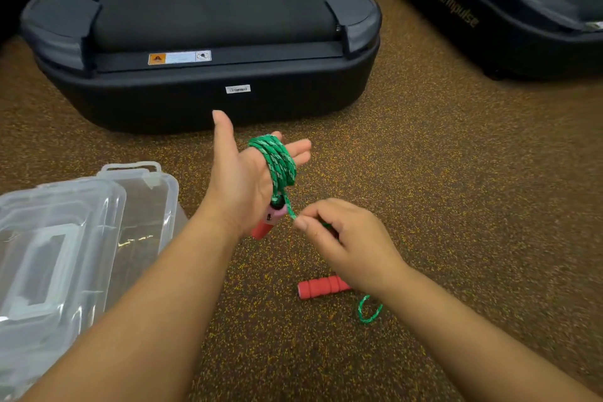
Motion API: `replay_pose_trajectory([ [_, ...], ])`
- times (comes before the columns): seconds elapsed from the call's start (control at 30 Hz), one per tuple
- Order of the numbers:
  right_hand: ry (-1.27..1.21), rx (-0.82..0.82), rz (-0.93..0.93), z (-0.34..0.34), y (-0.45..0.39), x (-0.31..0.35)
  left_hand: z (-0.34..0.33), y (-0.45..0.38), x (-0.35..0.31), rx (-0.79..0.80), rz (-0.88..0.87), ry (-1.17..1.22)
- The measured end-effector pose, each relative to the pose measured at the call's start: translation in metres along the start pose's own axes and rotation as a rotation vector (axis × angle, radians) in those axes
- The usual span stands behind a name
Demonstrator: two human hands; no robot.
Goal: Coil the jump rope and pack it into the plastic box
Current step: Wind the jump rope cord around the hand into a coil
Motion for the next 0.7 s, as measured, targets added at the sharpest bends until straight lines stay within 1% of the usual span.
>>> replay_pose_trajectory([
  [0.13, -0.171, -0.032, -0.006, 0.013, -0.006, 0.005, -0.011, 0.010, 0.016, 0.128, 0.108, -0.276],
  [0.23, -0.266, -0.037, -0.009, 0.024, -0.011, 0.007, -0.015, 0.019, 0.022, 0.265, 0.152, -0.499],
  [0.3, -0.269, -0.060, 0.003, 0.033, -0.014, 0.008, -0.020, 0.023, 0.023, 0.390, 0.148, -0.602],
  [0.37, -0.275, -0.114, -0.034, 0.045, -0.017, 0.003, -0.025, 0.028, 0.029, 0.509, 0.194, -0.605],
  [0.53, -0.349, -0.154, -0.136, 0.054, -0.025, -0.014, -0.034, 0.037, 0.042, 0.653, 0.330, -0.460],
  [0.6, -0.413, -0.151, -0.181, 0.051, -0.028, -0.023, -0.039, 0.040, 0.041, 0.688, 0.330, -0.430],
  [0.7, -0.483, -0.135, -0.238, 0.041, -0.029, -0.039, -0.048, 0.040, 0.032, 0.673, 0.249, -0.377],
])
Point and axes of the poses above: each hand's wrist, its own y-axis away from the middle knuckle, its own z-axis out of the back of the hand, x = y × z, the point moved 9 cm from there along -y, towards the middle knuckle, and after that the axes turned 14 degrees about -z, right-handed, at the moved point
